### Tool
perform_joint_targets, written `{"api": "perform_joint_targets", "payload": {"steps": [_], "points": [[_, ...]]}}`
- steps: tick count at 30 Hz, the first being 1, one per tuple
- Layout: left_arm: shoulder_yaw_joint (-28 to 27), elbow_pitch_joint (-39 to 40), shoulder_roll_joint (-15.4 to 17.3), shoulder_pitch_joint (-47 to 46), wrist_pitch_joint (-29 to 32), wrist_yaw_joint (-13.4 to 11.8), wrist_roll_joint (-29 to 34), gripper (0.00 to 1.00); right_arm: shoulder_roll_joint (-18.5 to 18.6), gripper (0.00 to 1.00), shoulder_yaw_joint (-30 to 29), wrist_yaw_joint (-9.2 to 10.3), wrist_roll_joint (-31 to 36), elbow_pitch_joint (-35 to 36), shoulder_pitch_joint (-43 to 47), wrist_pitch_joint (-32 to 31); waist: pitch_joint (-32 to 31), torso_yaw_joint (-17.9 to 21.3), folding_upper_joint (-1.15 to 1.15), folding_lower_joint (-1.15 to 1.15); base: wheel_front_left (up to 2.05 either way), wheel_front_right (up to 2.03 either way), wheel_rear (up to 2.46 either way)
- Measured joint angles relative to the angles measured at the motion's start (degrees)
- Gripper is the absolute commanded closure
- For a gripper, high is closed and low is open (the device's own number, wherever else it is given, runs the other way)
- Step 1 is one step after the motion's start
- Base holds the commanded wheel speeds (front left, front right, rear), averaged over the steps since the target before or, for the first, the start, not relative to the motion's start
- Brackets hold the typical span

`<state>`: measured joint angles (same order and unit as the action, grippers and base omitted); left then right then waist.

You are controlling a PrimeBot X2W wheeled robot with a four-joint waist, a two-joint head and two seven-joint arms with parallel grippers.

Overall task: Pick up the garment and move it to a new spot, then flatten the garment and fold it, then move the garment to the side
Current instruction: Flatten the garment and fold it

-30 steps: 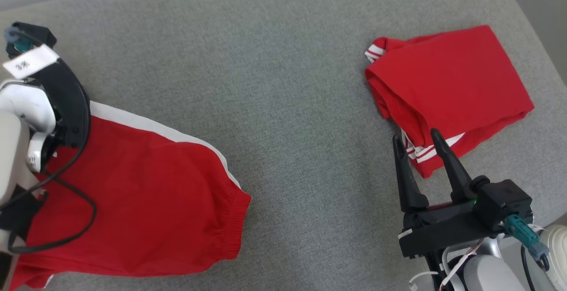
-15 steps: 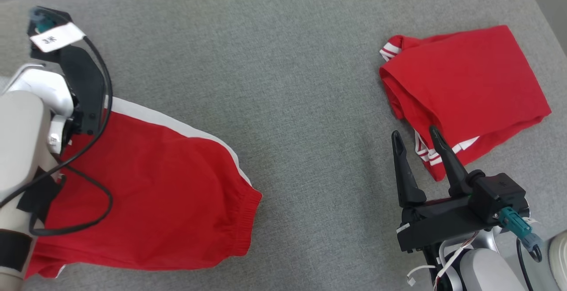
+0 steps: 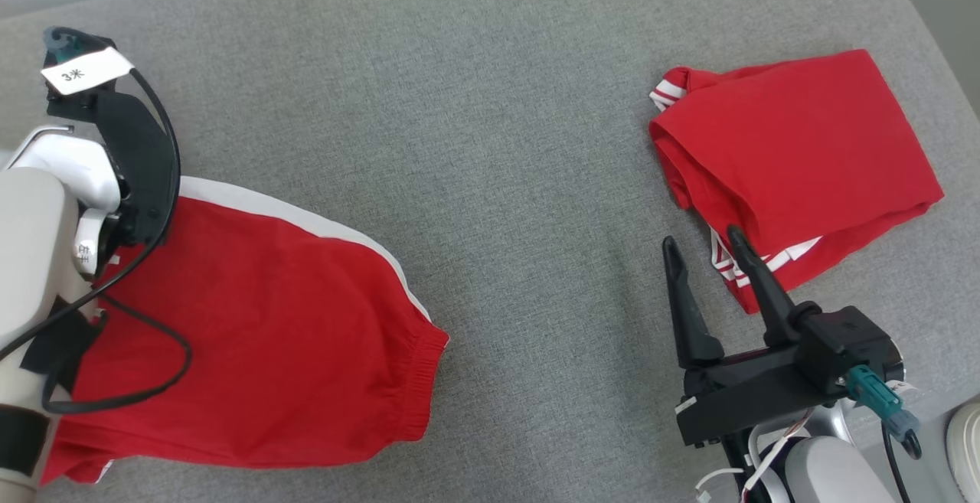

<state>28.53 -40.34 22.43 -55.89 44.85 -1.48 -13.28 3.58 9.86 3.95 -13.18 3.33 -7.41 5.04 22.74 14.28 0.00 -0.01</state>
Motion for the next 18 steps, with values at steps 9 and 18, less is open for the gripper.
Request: {"api": "perform_joint_targets", "payload": {"steps": [9,18], "points": [[0.7,-0.7,-1.9,-1.6,-0.4,1.0,-0.4,1.0,1.0,0.0,7.9,-6.78,-0.7,-1.7,0.3,-5.7,1.1,-0.8,0.0,0.0,0.0,0.0,0.0],[1.1,-3.4,-3.4,-2.3,-1.1,1.5,-0.7,1.0,1.0,0.0,16.0,-9.5,0.8,-1.8,-0.1,-11.0,0.2,-2.6,0.0,0.0,0.0,0.0,0.0]]}}
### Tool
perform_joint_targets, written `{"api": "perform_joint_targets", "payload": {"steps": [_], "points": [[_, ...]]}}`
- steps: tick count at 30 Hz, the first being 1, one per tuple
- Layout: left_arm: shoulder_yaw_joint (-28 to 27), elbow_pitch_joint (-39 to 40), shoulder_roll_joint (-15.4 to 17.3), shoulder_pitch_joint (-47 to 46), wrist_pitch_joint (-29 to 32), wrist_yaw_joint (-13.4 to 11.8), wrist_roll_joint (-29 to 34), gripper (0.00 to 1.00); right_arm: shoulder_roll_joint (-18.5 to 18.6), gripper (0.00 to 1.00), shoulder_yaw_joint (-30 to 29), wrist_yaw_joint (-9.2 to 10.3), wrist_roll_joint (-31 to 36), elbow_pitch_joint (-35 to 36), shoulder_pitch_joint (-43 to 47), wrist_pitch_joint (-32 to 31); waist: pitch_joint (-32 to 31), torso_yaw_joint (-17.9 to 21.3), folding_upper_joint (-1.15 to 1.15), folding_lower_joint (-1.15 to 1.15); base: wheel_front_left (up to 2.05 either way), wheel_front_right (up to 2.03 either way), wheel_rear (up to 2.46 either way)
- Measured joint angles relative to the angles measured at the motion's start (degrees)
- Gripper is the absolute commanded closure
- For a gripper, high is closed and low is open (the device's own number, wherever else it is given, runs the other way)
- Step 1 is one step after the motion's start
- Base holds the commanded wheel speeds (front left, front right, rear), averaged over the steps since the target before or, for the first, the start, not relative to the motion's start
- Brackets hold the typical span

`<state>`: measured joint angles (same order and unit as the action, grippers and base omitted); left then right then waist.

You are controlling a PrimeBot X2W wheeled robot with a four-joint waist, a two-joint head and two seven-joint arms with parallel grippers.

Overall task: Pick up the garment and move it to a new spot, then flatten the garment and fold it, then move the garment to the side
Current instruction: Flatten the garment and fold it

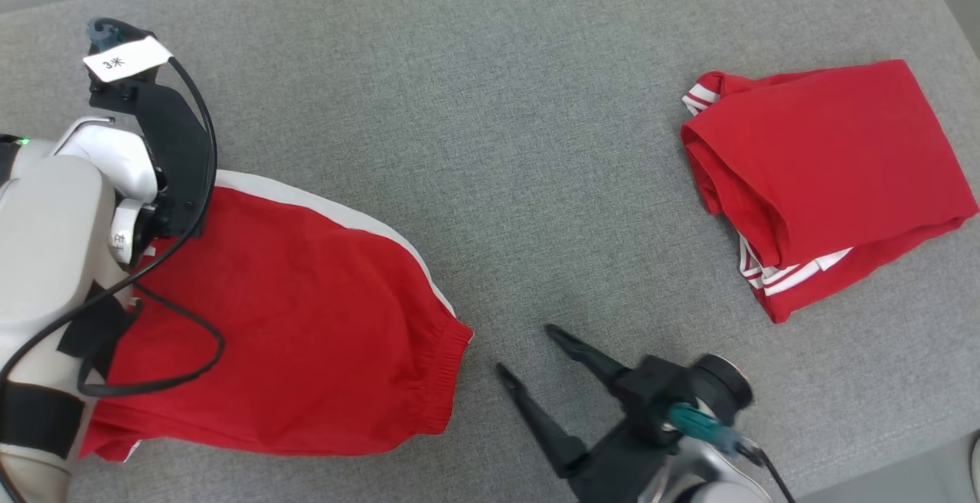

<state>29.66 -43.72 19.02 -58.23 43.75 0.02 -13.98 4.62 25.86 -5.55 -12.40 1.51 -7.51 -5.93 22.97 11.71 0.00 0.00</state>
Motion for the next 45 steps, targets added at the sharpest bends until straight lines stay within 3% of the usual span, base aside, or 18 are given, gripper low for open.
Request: {"api": "perform_joint_targets", "payload": {"steps": [6,20,22,25,27,33,35,36,37,45], "points": [[0.1,-0.3,-1.1,0.2,-0.5,0.0,-0.6,1.0,-0.1,0.0,4.8,-0.52,3.3,-2.7,-5.6,-3.7,-0.2,-0.5,0.0,0.0,0.0,0.0,0.0],[0.1,-1.5,-3.6,-0.1,-2.3,0.0,-1.3,1.0,0.0,0.02,5.7,-0.77,3.9,-7.5,-9.7,-5.2,-0.1,-2.8,0.0,0.0,0.0,0.0,0.0],[0.1,-1.6,-3.7,-0.1,-2.7,0.0,-1.3,1.0,0.0,0.47,5.9,-0.97,3.8,-8.2,-10.4,-5.2,0.0,-3.1,0.0,0.0,0.0,0.0,0.0],[0.1,-1.8,-4.0,-0.6,-3.0,0.0,-1.3,1.0,-0.1,0.74,5.9,-1.0,3.7,-8.9,-11.5,-5.2,0.3,-3.5,0.0,0.0,0.0,0.0,0.0],[0.1,-1.9,-4.0,-0.7,-3.4,0.1,-1.6,1.0,-0.1,1.0,5.5,-1.0,3.7,-9.1,-12.2,-4.9,0.4,-3.7,0.0,0.0,0.0,0.0,0.0],[-0.3,-2.4,-4.1,-0.9,-4.2,0.1,-1.8,1.0,-0.2,1.0,5.3,-0.92,3.4,-10.5,-13.1,-3.6,0.7,-4.1,0.0,0.0,0.0,0.0,0.0],[-0.4,-2.7,-4.2,-0.9,-4.5,0.1,-1.8,1.0,-0.3,0.95,5.2,-0.91,3.4,-10.6,-13.1,-3.4,0.8,-4.2,0.0,0.0,0.0,0.0,0.0],[-0.5,-2.8,-4.2,-1.0,-4.5,0.1,-1.8,1.0,-0.3,0.34,5.2,-0.91,3.4,-10.7,-13.1,-3.3,0.8,-4.3,0.0,0.0,0.0,0.0,0.0],[-0.5,-3.0,-4.3,-1.1,-4.6,0.1,-1.8,1.0,-0.3,0.0,5.2,-0.91,3.4,-10.8,-13.1,-3.2,0.8,-4.3,0.0,0.0,0.0,0.0,0.0],[-0.5,-3.9,-4.6,-1.2,-5.5,0.1,-2.1,1.0,0.7,0.0,5.8,-0.94,2.9,-9.7,-12.9,-3.1,0.7,-4.7,0.0,0.0,0.0,0.0,0.0]]}}
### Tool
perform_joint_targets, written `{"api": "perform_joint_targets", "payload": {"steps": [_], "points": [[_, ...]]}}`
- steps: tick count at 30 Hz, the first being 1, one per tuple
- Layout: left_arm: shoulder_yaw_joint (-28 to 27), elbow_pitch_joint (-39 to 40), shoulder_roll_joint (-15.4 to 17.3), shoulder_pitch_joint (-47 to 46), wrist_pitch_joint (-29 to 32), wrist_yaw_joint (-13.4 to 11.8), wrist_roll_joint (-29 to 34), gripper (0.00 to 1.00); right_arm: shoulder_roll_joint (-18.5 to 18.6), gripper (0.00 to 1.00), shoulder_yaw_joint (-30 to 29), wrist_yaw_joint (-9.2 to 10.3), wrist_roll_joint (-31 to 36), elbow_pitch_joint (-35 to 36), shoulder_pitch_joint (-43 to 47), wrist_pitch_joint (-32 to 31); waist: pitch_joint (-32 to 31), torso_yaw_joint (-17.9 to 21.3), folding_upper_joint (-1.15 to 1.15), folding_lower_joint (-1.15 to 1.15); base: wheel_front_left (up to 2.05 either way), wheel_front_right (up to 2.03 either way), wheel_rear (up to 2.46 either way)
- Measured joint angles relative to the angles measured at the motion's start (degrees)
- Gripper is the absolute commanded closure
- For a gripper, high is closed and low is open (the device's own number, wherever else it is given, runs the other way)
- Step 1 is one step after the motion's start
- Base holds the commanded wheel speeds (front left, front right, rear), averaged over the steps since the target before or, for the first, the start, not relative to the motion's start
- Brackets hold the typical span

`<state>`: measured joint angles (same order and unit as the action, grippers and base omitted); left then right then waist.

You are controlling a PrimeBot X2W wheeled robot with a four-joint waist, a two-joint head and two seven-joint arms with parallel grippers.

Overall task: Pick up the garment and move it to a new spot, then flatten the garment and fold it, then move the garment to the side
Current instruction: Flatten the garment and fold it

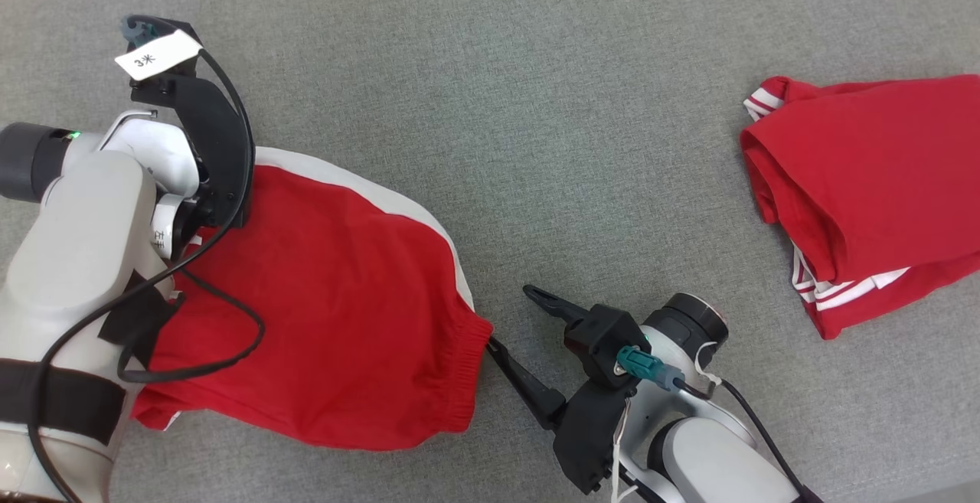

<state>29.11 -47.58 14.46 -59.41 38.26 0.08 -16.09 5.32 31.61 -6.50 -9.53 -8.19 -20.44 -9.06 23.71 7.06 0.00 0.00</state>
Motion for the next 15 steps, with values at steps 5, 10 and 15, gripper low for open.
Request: {"api": "perform_joint_targets", "payload": {"steps": [5,10,15], "points": [[0.0,-0.7,-0.2,-0.1,-0.5,0.0,0.0,1.0,2.0,0.0,1.0,-0.07,-0.1,1.8,1.0,-0.6,-0.2,-0.1,0.0,0.0,0.0,0.0,0.0],[0.0,-1.4,-0.2,-0.1,-0.6,0.0,-0.1,1.0,4.1,0.0,1.3,-0.13,-0.7,3.7,3.4,-1.3,-0.5,-0.2,0.0,0.0,0.0,0.0,0.0],[-0.2,-1.9,0.1,0.0,-1.0,0.0,-0.3,1.0,4.2,0.0,1.1,-0.14,-1.4,5.1,3.5,-1.5,-0.8,0.2,0.0,0.0,0.0,0.0,0.0]]}}
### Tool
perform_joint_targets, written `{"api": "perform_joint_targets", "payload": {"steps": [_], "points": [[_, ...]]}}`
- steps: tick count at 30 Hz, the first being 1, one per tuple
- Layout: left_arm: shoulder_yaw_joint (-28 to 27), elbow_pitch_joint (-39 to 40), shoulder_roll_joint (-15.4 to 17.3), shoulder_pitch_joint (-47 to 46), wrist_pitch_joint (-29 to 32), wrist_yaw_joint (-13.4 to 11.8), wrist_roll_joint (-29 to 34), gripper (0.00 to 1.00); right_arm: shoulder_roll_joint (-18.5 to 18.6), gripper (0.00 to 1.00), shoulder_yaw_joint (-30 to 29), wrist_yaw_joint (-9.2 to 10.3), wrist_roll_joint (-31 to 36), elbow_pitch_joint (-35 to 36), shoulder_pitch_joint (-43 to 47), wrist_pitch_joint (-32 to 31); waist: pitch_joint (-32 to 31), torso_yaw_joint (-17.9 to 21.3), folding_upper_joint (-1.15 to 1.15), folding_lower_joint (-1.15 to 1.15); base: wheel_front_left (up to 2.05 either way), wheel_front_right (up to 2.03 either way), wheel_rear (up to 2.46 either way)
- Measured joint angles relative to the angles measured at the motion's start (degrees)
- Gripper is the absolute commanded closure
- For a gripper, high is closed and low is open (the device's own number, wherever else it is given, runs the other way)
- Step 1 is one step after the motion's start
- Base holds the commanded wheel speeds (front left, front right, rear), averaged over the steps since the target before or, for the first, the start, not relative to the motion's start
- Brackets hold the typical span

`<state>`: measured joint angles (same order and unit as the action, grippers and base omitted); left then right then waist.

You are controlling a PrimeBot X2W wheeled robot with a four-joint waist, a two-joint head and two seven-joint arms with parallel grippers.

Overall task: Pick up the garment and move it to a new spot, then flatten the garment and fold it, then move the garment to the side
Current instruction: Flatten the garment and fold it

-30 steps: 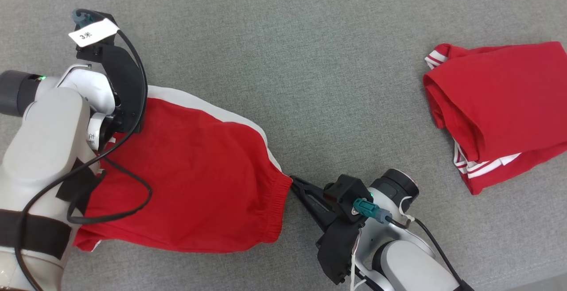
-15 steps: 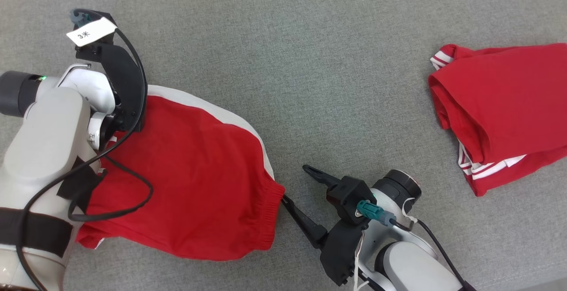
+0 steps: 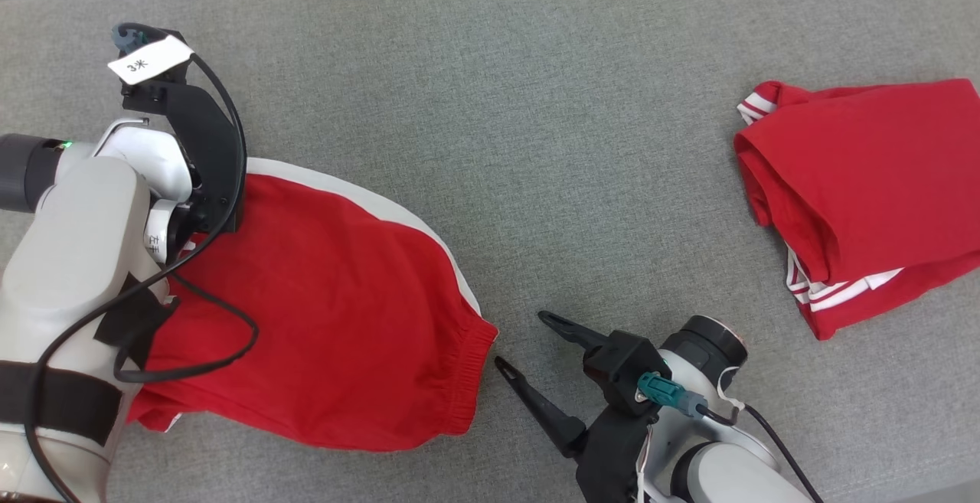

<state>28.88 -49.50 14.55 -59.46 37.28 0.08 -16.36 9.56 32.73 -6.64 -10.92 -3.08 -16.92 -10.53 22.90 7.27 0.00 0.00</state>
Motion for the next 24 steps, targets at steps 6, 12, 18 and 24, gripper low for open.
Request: {"api": "perform_joint_targets", "payload": {"steps": [6,12,18,24], "points": [[0.0,-0.2,-0.3,-0.1,0.0,-0.1,-0.1,1.0,-0.4,0.0,2.0,-0.26,-1.2,1.3,-0.6,-0.6,0.0,-0.1,0.0,0.0,0.0,0.0,0.0],[0.0,-0.5,-0.5,-0.1,-0.5,0.0,-0.1,1.0,-0.5,0.0,2.5,-0.42,-1.3,1.4,-1.7,-1.1,0.0,-0.4,0.0,0.0,0.0,0.0,0.0],[0.0,-0.7,-0.7,-0.1,-0.8,0.0,-0.2,1.0,-0.1,0.32,1.2,-0.42,-1.3,0.7,-2.7,-1.1,0.0,-0.8,0.0,0.0,0.0,0.0,0.0],[0.0,-0.8,-1.0,-0.1,-1.0,0.0,-0.2,1.0,-0.3,0.47,1.3,-0.42,-1.5,-0.9,-3.5,-1.0,0.2,-1.2,0.0,0.0,0.0,0.0,0.0]]}}
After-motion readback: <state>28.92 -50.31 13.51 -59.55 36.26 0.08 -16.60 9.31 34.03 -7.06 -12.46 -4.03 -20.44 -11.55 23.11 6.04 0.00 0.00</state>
